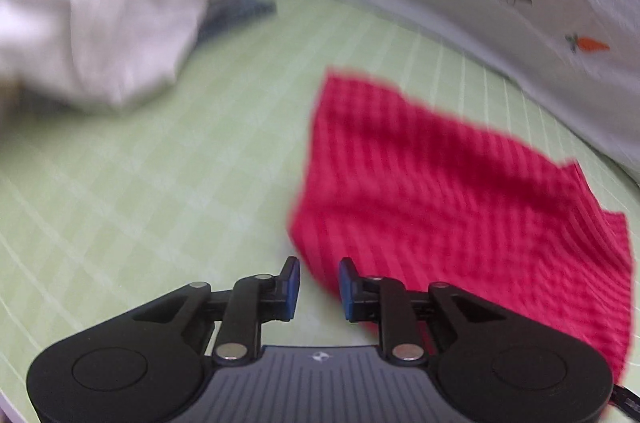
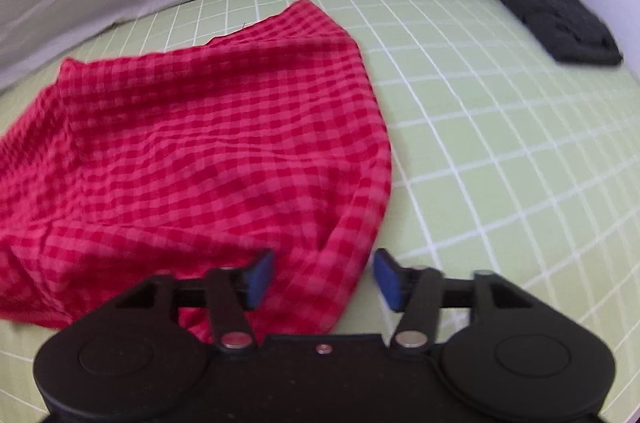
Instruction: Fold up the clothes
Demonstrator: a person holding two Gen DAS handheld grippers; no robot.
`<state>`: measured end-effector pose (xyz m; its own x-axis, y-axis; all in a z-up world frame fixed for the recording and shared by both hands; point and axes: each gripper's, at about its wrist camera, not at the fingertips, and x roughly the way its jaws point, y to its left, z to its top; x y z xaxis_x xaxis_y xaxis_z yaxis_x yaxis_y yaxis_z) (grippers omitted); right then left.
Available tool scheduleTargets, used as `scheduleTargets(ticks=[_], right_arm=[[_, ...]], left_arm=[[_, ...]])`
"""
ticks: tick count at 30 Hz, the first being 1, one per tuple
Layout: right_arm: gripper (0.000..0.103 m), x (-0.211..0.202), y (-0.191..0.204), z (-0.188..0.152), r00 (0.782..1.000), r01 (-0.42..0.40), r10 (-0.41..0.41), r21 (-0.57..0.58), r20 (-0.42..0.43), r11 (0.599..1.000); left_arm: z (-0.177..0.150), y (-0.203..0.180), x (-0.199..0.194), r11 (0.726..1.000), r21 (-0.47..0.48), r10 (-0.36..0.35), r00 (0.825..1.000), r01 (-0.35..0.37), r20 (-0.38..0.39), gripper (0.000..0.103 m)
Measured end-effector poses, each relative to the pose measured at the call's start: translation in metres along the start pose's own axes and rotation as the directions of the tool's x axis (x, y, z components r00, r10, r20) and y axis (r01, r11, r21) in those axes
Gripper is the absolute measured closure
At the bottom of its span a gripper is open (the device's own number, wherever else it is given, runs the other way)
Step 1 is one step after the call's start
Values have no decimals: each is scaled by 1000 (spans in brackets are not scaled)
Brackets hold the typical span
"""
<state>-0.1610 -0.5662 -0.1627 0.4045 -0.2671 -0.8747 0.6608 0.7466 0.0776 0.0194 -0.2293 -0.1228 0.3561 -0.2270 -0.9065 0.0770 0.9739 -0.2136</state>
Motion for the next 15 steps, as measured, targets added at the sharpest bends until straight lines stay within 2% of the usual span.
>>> scheduleTargets(ticks=[2, 4, 6, 9, 11, 12, 13, 15], right_arm=[[35, -2, -1, -3, 1000, -21, 22, 30, -7, 999], [34, -3, 0, -6, 999, -38, 39, 36, -9, 999], [34, -4, 2, -9, 999, -52, 52, 39, -11, 998], [40, -4, 4, -12, 997, -69, 70, 41, -12, 997], [51, -7, 5, -15, 997, -79, 79, 35, -6, 996], [68, -8, 6, -16, 997, -83, 83, 19, -5, 996], [85, -10, 6, -16, 996, -89, 89, 7, -3, 996], [93, -14, 4, -18, 995, -103, 103, 2, 3, 995]], left_arm=[[-17, -7, 6, 998, 1, -61, 997, 61, -55, 73], [-30, -20, 14, 996, 42, -77, 994, 80, -82, 70], [-31, -26, 16, 994, 52, -95, 992, 99, -81, 70], [-32, -34, 19, 990, 62, -123, 990, 127, -73, 71], [-32, -39, 20, 987, 68, -141, 988, 146, -69, 75], [-32, -41, 21, 985, 71, -151, 986, 155, -66, 95], [-32, -44, 22, 984, 74, -160, 985, 165, -64, 103], [-32, -48, 21, 982, 76, -170, 984, 174, -58, 103]])
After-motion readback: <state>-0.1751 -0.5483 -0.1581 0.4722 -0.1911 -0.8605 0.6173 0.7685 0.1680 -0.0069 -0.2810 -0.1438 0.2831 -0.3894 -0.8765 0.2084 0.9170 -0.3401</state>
